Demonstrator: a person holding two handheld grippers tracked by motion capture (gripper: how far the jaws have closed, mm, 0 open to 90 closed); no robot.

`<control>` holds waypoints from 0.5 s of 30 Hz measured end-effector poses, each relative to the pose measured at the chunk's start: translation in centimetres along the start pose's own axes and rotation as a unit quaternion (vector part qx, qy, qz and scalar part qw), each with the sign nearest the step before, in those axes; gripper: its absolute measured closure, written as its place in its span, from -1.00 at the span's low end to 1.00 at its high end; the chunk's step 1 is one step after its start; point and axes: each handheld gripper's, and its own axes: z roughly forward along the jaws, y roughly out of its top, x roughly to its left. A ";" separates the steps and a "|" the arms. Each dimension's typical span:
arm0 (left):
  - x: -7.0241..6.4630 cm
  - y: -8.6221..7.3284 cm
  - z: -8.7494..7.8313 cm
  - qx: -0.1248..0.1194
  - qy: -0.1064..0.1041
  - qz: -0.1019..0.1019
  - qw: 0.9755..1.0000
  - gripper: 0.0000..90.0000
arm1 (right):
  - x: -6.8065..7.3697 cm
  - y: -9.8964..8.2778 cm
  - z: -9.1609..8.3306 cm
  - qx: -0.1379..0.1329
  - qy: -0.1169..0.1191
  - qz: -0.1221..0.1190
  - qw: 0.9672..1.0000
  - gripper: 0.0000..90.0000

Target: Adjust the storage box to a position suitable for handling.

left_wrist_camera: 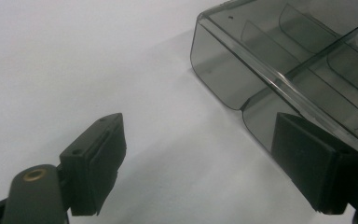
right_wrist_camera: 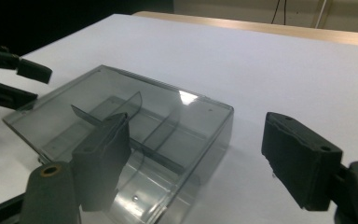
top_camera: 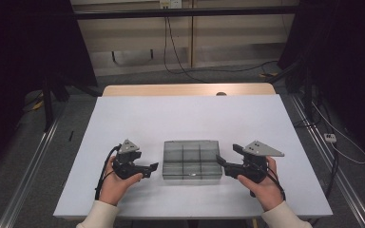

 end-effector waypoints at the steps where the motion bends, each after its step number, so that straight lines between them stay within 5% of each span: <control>1: 0.0 0.0 0.0 0.003 -0.002 0.000 1.000 -0.62 | 0.0 0.0 0.0 0.001 0.006 0.004 1.000 -0.46; 8: 0.0 -0.1 0.2 0.006 -0.005 -0.001 1.000 -0.65 | 0.6 0.5 0.0 0.004 0.053 0.013 0.998 -0.51; 15: 0.1 -0.1 0.2 0.008 -0.009 -0.003 1.000 -0.66 | 1.4 0.7 0.1 0.017 0.079 -0.005 0.997 0.08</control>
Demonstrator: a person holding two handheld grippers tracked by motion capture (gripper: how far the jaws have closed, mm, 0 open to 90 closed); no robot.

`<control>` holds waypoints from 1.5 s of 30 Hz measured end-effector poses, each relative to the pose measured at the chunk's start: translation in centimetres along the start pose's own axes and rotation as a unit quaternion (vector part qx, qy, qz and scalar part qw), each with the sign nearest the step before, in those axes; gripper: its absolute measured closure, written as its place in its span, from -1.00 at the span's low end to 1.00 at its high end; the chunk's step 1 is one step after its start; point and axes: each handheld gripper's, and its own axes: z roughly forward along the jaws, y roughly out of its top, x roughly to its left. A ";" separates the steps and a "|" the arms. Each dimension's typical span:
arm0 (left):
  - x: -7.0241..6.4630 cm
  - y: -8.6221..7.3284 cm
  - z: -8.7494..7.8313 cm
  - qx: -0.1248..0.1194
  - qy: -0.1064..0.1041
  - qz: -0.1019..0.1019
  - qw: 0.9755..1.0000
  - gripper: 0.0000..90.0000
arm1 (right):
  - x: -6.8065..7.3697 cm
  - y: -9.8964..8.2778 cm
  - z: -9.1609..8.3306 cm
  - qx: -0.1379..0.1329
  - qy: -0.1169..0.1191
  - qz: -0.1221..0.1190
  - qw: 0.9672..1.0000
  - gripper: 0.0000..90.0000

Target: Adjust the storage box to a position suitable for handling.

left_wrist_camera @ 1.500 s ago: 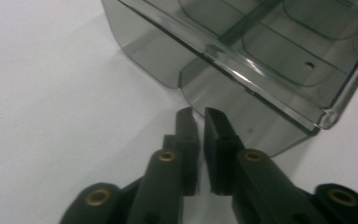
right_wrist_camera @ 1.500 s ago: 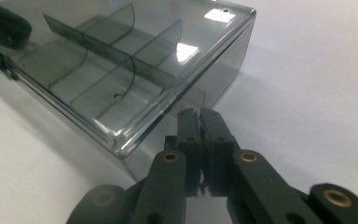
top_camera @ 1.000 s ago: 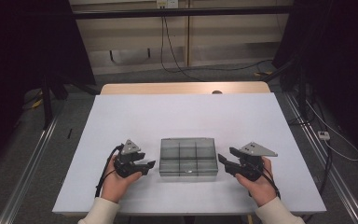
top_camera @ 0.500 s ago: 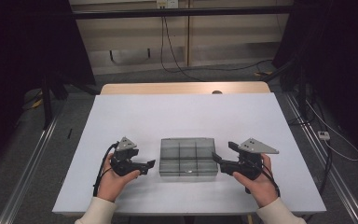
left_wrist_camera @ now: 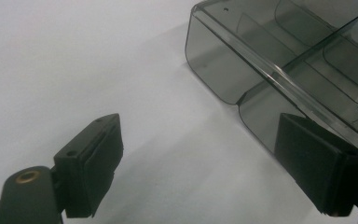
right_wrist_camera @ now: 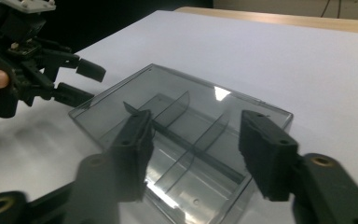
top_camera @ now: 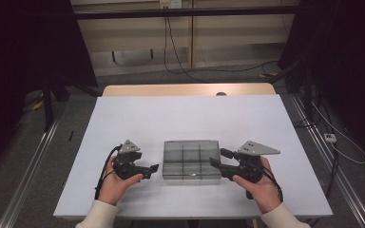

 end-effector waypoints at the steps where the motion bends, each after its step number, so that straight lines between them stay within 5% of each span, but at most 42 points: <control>1: 0.0 0.0 0.0 0.000 0.000 0.000 1.000 -0.66 | 0.1 0.0 0.1 0.001 0.005 -0.002 1.000 0.15; 9: 0.2 0.0 -0.1 -0.001 -0.007 0.002 1.000 -0.69 | 1.0 0.3 0.2 0.016 0.043 -0.005 0.999 0.56; 17: 0.1 0.0 0.0 -0.004 -0.010 0.001 1.000 -0.73 | 1.8 0.2 0.8 0.028 0.104 -0.024 0.994 0.98; 25: 0.0 -0.1 0.1 -0.006 -0.015 -0.002 1.000 -0.74 | 2.9 -0.8 1.5 0.052 0.139 -0.035 0.988 1.00; 37: 0.0 -0.1 0.2 -0.002 -0.014 0.001 1.000 -0.75 | 2.9 -3.5 3.6 0.117 0.129 -0.052 0.983 1.00; 45: 0.3 -0.2 0.0 -0.001 -0.013 0.001 1.000 -0.76 | 2.9 -3.6 4.9 0.128 0.114 -0.056 0.984 1.00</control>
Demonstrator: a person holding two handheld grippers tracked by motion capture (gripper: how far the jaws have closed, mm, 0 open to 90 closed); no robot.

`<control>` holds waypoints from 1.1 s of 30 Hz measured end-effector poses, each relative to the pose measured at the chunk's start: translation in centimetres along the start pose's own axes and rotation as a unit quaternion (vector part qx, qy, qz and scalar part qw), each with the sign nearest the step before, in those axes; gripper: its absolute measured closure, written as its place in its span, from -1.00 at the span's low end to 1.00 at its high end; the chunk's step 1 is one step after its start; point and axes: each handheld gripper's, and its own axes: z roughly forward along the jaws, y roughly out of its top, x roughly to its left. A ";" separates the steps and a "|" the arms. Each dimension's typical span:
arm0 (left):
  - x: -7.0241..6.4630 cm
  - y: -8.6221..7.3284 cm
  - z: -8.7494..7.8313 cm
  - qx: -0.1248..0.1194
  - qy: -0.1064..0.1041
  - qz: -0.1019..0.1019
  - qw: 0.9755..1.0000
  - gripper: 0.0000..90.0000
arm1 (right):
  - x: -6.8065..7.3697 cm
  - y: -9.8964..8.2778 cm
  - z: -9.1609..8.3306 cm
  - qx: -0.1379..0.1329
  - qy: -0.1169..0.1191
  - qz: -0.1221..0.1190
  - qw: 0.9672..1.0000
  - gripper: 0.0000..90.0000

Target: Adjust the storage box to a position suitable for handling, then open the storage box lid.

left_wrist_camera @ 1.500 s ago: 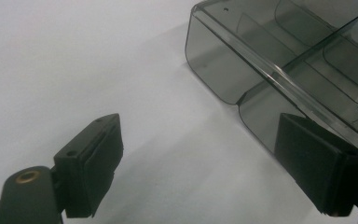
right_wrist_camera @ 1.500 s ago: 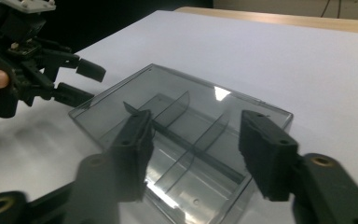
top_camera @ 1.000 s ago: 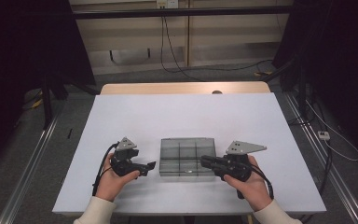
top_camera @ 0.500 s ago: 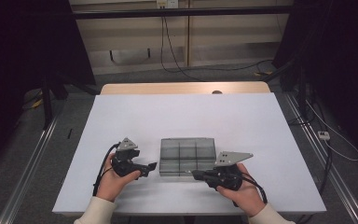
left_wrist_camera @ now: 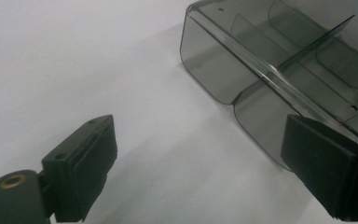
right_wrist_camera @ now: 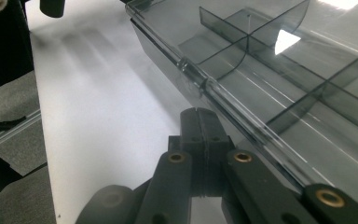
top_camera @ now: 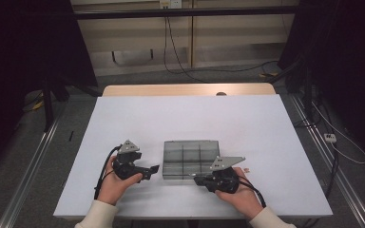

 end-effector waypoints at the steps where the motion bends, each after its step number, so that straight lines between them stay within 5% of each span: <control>1: 0.0 0.0 0.0 0.001 0.001 -0.001 1.000 -0.76 | 0.1 0.0 0.1 -0.002 -0.001 -0.001 1.000 1.00; 9: -0.1 -0.1 0.2 0.011 -0.004 0.011 1.000 -0.77 | 0.2 1.7 -1.2 -0.052 -0.010 -0.016 0.998 1.00; 33: -0.3 2.0 0.9 -0.043 -0.018 -0.007 0.999 -0.79 | -0.2 3.1 -1.7 -0.079 -0.026 -0.021 0.996 1.00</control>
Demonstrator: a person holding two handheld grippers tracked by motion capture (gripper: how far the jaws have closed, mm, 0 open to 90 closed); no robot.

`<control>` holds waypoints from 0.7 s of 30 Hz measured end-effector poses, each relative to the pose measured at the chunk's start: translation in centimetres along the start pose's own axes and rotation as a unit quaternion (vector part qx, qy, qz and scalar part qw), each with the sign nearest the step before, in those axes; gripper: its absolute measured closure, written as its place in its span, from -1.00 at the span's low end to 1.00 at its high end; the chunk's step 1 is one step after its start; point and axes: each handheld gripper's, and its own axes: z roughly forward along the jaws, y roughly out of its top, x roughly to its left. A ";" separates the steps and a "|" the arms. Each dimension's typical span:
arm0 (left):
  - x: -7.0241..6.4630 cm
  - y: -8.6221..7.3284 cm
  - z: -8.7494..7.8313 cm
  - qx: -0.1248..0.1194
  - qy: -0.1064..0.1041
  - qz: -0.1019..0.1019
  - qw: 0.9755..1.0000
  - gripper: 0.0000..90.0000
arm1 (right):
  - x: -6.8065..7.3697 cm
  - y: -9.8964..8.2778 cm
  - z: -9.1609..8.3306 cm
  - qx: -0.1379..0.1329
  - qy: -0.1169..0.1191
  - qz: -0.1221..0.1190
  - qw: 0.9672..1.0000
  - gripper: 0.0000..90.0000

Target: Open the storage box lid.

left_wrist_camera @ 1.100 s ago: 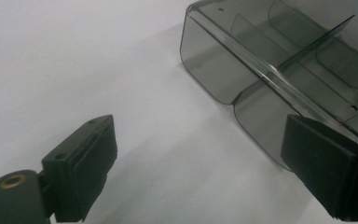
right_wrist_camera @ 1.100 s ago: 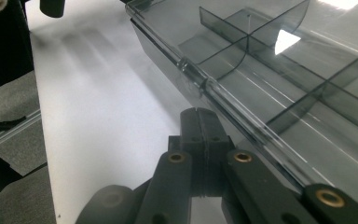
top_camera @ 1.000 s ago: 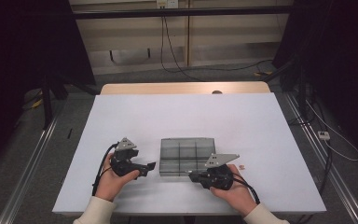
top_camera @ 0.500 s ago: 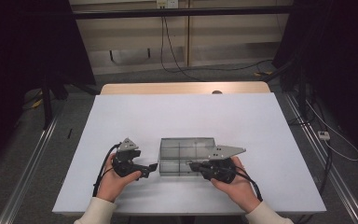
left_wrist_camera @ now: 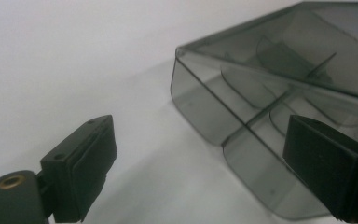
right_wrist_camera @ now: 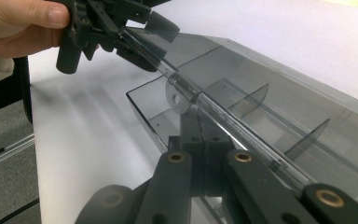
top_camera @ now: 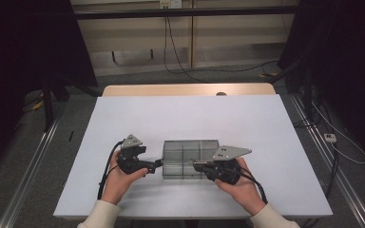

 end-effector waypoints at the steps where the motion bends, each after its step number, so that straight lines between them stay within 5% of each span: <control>1: 0.0 0.1 0.1 -0.001 0.003 0.001 1.000 -0.79 | 0.0 0.0 0.0 -0.002 0.000 0.001 1.000 1.00; 13: -0.1 1.2 1.4 -0.007 0.005 0.000 1.000 -0.71 | -0.2 -0.1 -0.3 -0.003 0.004 0.003 1.000 0.90; 21: 0.1 2.1 1.4 -0.034 0.009 -0.017 0.999 -0.52 | -1.5 -0.8 -1.1 0.014 -0.012 0.019 1.000 0.40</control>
